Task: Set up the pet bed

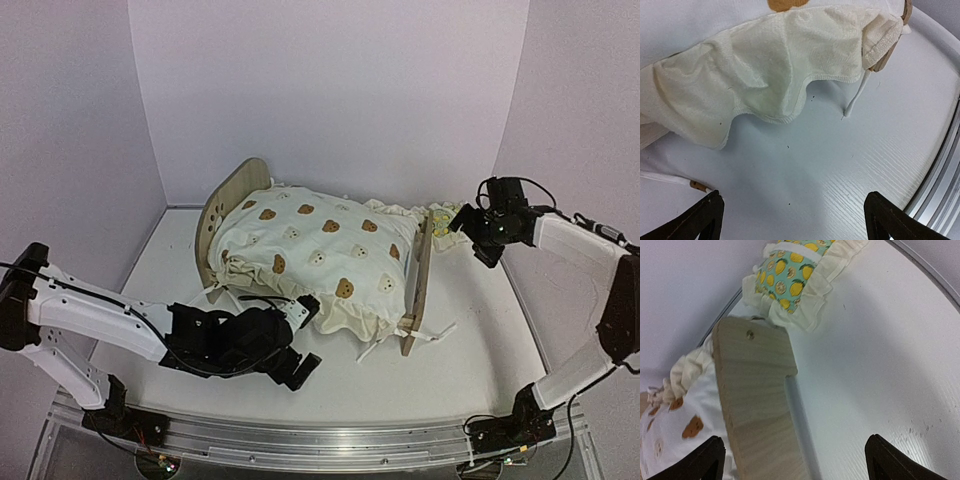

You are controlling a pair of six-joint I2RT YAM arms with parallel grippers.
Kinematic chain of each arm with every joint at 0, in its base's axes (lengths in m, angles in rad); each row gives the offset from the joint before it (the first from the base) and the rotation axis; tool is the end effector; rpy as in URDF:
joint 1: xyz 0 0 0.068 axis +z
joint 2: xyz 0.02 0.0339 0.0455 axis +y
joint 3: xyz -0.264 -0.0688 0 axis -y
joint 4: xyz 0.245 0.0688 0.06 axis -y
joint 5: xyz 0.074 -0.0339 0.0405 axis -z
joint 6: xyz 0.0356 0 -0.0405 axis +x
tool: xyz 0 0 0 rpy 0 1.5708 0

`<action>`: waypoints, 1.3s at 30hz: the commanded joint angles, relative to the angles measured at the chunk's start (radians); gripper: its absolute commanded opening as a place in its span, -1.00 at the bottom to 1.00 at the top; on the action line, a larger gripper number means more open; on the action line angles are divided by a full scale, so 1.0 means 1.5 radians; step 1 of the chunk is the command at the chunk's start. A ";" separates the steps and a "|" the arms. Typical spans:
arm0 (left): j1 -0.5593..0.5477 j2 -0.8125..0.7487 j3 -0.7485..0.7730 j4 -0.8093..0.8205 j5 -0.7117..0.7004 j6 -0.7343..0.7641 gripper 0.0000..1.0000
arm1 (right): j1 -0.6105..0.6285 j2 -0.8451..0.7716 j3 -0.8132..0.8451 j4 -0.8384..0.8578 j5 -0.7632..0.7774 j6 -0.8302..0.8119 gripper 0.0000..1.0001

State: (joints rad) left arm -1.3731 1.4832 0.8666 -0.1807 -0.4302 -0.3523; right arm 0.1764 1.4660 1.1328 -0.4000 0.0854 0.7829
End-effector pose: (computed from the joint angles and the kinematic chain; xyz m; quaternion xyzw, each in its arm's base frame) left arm 0.0746 -0.2969 0.2077 0.3718 0.8288 -0.1513 0.3898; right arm 0.3204 0.0540 0.2794 0.2891 0.8659 0.1529 0.3784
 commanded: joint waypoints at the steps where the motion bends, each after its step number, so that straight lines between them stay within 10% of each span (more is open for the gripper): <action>1: 0.003 -0.082 -0.015 -0.039 -0.029 -0.016 0.99 | -0.047 0.108 0.071 0.084 -0.052 0.091 0.96; 14: 0.003 -0.247 -0.076 -0.071 -0.037 0.011 0.96 | -0.092 0.516 0.310 0.262 -0.141 0.197 0.97; 25: 0.003 -0.241 -0.104 -0.061 -0.043 0.004 0.91 | -0.112 0.651 0.411 0.331 -0.129 0.211 0.92; 34: 0.002 -0.204 -0.093 -0.042 -0.039 0.008 0.88 | -0.112 0.623 0.378 0.372 -0.137 0.176 -0.60; 39: 0.003 -0.199 -0.079 -0.034 -0.046 0.001 0.91 | -0.112 0.535 0.367 0.337 -0.144 0.100 -0.92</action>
State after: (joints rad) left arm -1.3731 1.1819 0.7113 -0.2787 -0.4747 -0.3416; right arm 0.0097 2.4120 1.6988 0.1406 -0.1116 1.0370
